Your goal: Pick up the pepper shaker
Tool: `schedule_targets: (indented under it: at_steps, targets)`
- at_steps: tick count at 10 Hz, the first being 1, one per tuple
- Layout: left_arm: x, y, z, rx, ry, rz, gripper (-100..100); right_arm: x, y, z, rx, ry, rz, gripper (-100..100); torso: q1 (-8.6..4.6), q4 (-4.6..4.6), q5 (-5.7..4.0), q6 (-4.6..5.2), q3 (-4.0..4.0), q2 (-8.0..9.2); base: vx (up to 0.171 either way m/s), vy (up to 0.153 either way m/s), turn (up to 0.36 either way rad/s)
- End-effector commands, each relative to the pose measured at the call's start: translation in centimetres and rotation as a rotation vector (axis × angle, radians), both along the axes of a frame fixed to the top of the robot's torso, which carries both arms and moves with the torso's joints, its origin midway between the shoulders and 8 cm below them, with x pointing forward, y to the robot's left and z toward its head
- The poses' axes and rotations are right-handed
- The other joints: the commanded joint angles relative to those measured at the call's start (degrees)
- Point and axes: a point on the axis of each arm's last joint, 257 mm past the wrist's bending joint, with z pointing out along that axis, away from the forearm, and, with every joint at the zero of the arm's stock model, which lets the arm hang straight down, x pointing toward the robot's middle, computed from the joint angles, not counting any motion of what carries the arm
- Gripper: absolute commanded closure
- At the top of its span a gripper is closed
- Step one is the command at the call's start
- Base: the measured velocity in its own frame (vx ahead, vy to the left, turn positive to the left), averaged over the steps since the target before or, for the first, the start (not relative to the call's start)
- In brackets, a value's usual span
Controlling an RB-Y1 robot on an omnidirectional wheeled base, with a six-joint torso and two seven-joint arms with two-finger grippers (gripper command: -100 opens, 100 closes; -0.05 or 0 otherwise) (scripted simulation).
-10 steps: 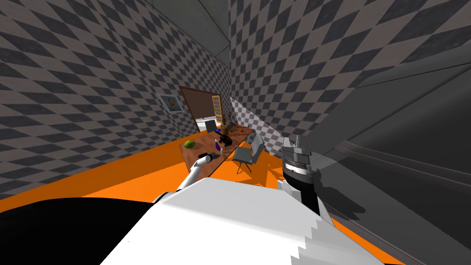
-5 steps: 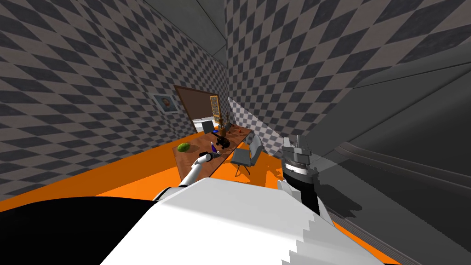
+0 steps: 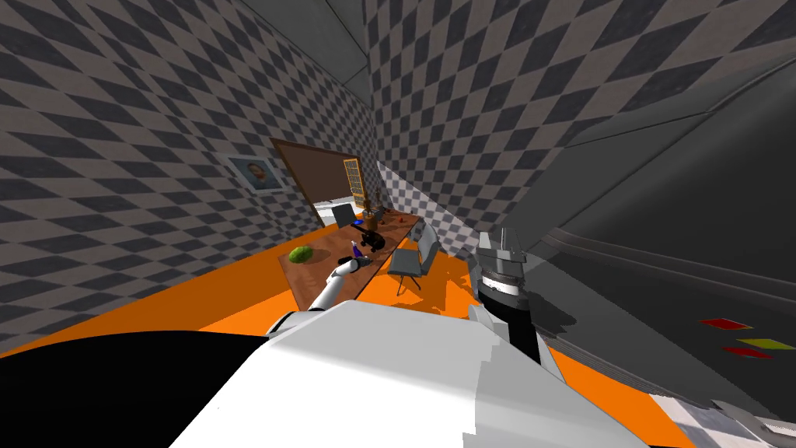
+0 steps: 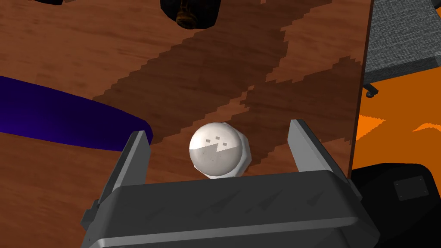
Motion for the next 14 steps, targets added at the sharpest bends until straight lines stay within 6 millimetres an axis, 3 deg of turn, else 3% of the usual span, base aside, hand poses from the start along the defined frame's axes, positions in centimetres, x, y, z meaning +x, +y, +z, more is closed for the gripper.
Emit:
schedule_targets:
  at_steps: [1, 3, 4, 8, 9, 10, 14]
  targets:
    - [0.4, 0.3, -0.2, -0.001, -0.002, 0.028, -100, 0.0, 0.0, 0.0, 0.0, 0.0, 0.0, 0, 0.0, 0.0, 0.0, 0.0, 0.0, 0.0, -0.07, 0.057, -0.155]
    - [0.4, 0.3, -0.3, -0.001, -0.002, 0.031, -100, 0.0, 0.0, 0.0, 0.0, 0.0, 0.0, 0, -0.08, -0.02, -0.02, -0.04, -0.04, -0.07, -0.035, 0.031, -0.065]
    - [0.5, 0.4, -0.3, -0.001, -0.003, 0.033, 100, 0.0, 0.0, 0.0, 0.0, 0.0, 0.0, 0, -0.15, -0.04, -0.03, -0.06, -0.1, -0.18, 0.0, 0.0, 0.0]
    - [0.5, 0.4, -0.3, -0.002, -0.003, 0.034, 100, 0.0, 0.0, 0.0, 0.0, 0.0, 0.0, 0, -0.21, -0.09, -0.05, -0.04, -0.19, -0.33, 0.0, 0.0, 0.0]
    - [0.5, 0.4, -0.3, -0.002, -0.003, 0.033, 0, 0.0, 0.0, 0.0, 0.0, 0.0, 0.0, 0, -0.21, -0.09, -0.05, -0.05, -0.2, -0.33, 0.0, 0.0, 0.0]
    - [0.1, 0.1, 0.1, 0.0, -0.002, 0.003, 100, 0.0, 0.0, 0.0, 0.0, 0.0, 0.0, 0, -0.21, -0.08, -0.05, -0.05, -0.2, -0.33, 0.052, -0.043, 0.198]
    - [-0.8, -0.9, 0.7, 0.0, 0.002, -0.063, 100, 0.0, 0.0, 0.0, 0.0, 0.0, 0.0, 0, -0.45, -0.13, -0.11, -0.1, -0.32, -0.56, 0.069, -0.065, 0.207]
